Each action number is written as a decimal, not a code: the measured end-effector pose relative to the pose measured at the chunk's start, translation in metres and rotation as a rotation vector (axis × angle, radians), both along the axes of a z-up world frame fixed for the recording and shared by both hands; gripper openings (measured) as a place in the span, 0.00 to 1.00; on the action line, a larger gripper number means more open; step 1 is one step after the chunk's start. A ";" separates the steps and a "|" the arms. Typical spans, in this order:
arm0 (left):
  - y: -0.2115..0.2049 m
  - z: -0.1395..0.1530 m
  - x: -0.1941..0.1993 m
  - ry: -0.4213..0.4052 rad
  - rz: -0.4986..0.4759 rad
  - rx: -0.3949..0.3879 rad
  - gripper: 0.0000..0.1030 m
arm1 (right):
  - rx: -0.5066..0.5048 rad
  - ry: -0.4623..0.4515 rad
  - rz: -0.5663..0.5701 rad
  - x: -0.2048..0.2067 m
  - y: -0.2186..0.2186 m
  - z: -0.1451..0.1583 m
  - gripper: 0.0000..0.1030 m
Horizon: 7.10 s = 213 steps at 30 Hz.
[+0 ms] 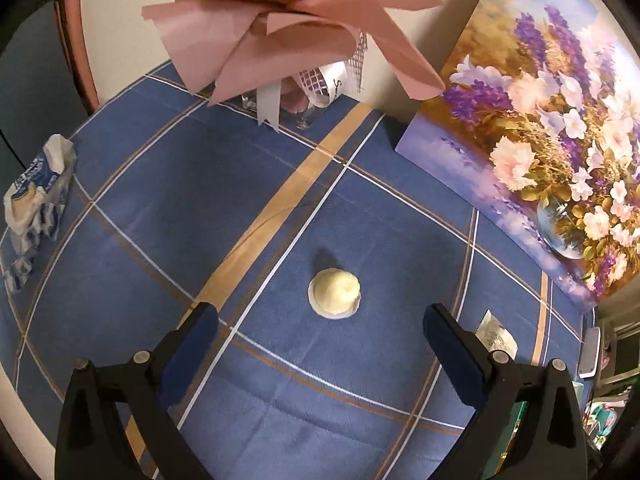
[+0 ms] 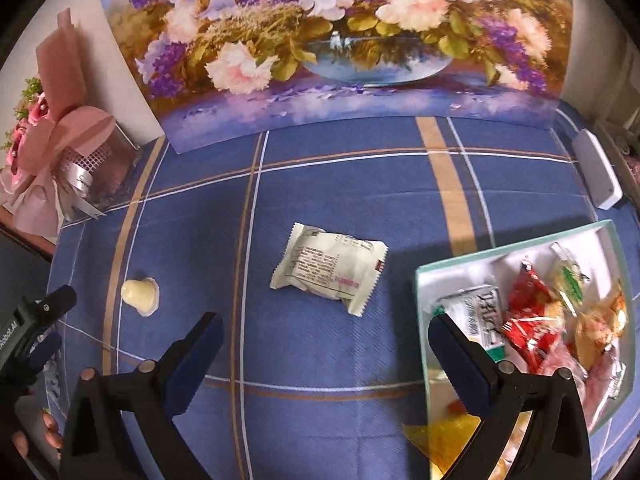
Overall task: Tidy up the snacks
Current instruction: 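Withdraw both tools toward the white pack and small yellow bun, then grasp white printed pack with right tool while left tool grasps small yellow bun, then lift both held snacks and carry them over the white tray, then lower both snacks into the tray and open both tools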
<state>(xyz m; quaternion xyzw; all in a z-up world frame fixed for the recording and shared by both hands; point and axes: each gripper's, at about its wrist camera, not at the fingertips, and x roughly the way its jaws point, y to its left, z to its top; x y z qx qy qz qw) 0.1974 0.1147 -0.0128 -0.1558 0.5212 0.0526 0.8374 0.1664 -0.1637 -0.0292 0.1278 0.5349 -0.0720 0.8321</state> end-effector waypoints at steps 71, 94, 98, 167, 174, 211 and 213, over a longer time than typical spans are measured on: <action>-0.023 -0.075 0.052 0.047 -0.104 0.066 0.40 | -0.086 0.033 -0.063 0.055 0.006 -0.061 0.60; -0.035 -0.089 0.051 0.115 -0.149 0.110 0.65 | -0.072 0.055 -0.038 0.047 0.009 -0.056 0.60; -0.044 -0.092 0.050 0.081 -0.148 0.171 0.63 | -0.060 0.060 -0.041 0.046 0.007 -0.058 0.60; -0.341 -0.031 -0.068 -0.011 -0.774 0.021 0.47 | 0.026 0.066 -0.423 -0.100 -0.230 -0.019 0.60; -0.350 -0.035 -0.070 0.009 -0.800 0.007 0.47 | 0.004 0.100 -0.405 -0.094 -0.227 -0.028 0.62; -0.261 -0.006 -0.064 -0.044 -0.499 0.205 0.98 | -0.057 0.030 -0.293 -0.107 -0.169 0.006 1.00; -0.255 -0.005 -0.065 -0.036 -0.482 0.204 0.98 | -0.061 0.014 -0.280 -0.109 -0.164 0.008 1.00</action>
